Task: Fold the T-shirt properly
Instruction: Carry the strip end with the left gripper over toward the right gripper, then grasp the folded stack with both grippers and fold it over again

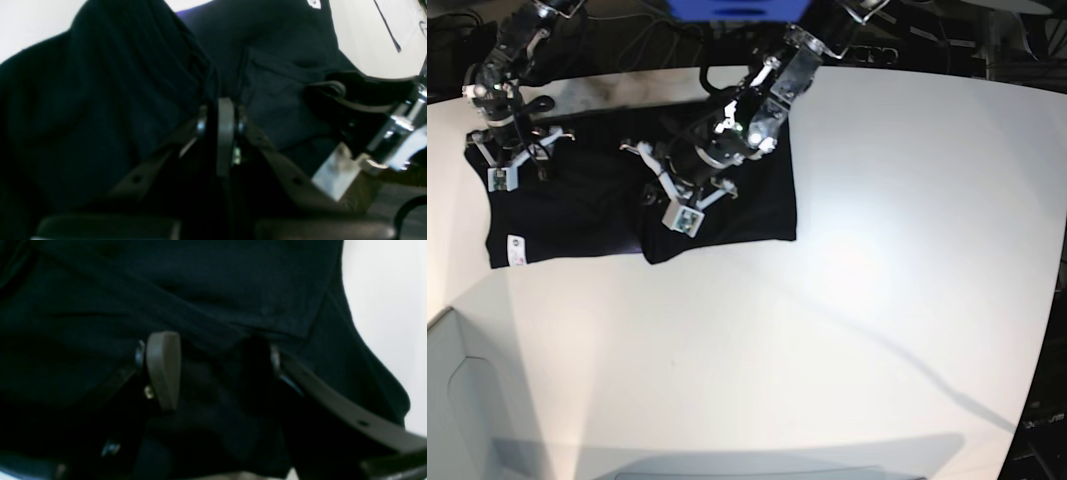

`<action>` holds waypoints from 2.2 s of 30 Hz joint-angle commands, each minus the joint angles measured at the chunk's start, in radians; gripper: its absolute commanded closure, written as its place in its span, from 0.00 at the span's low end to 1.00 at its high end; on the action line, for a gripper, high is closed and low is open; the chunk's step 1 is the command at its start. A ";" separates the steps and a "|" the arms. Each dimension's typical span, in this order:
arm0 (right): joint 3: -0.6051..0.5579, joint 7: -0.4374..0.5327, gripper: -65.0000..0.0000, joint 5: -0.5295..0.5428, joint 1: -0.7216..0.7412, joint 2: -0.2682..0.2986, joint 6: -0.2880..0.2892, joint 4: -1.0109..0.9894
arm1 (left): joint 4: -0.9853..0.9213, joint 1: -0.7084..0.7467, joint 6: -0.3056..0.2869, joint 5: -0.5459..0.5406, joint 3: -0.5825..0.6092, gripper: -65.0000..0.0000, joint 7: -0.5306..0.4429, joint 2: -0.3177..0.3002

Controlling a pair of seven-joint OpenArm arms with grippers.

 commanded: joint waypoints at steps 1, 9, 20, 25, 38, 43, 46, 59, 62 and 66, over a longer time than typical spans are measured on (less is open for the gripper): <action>-0.001 -0.019 0.48 -0.008 0.002 0.003 0.004 0.005 | 0.012 -0.014 -0.009 -0.007 0.005 1.00 -0.022 0.016; -0.001 -0.019 0.48 -0.008 0.002 0.003 0.004 0.005 | 0.013 -0.039 0.051 -0.016 0.012 0.56 -0.016 0.016; -0.001 -0.019 0.48 -0.008 0.002 0.003 0.004 0.008 | 0.299 0.043 0.098 -0.015 0.031 0.59 -0.018 -0.149; -0.001 -0.019 0.48 -0.008 0.004 0.003 0.004 0.008 | 0.322 0.112 0.157 -0.016 -0.017 0.63 -0.018 -0.254; 0.001 -0.013 0.48 -0.006 0.004 0.002 0.004 0.009 | 0.064 -0.055 0.117 -0.018 0.272 0.63 -0.024 -0.150; 0.007 -0.012 0.48 -0.001 0.019 0.003 0.004 0.011 | 0.087 -0.097 0.117 -0.016 0.327 0.63 -0.024 -0.087; 0.037 -0.010 0.48 -0.001 0.030 0.003 0.004 0.012 | 0.145 -0.095 0.123 -0.016 0.322 0.63 -0.024 -0.109; 0.159 -0.019 0.36 0.000 0.145 0.003 0.004 0.095 | 0.400 0.213 0.115 -0.018 -0.258 0.63 -0.024 -0.385; 0.169 -0.019 0.36 -0.003 0.173 0.026 0.004 0.080 | 0.398 0.259 0.115 -0.018 -0.337 0.63 -0.024 -0.383; 0.169 -0.019 0.36 -0.001 0.211 0.074 0.004 -0.006 | 0.397 0.270 0.115 -0.018 -0.350 0.63 -0.024 -0.386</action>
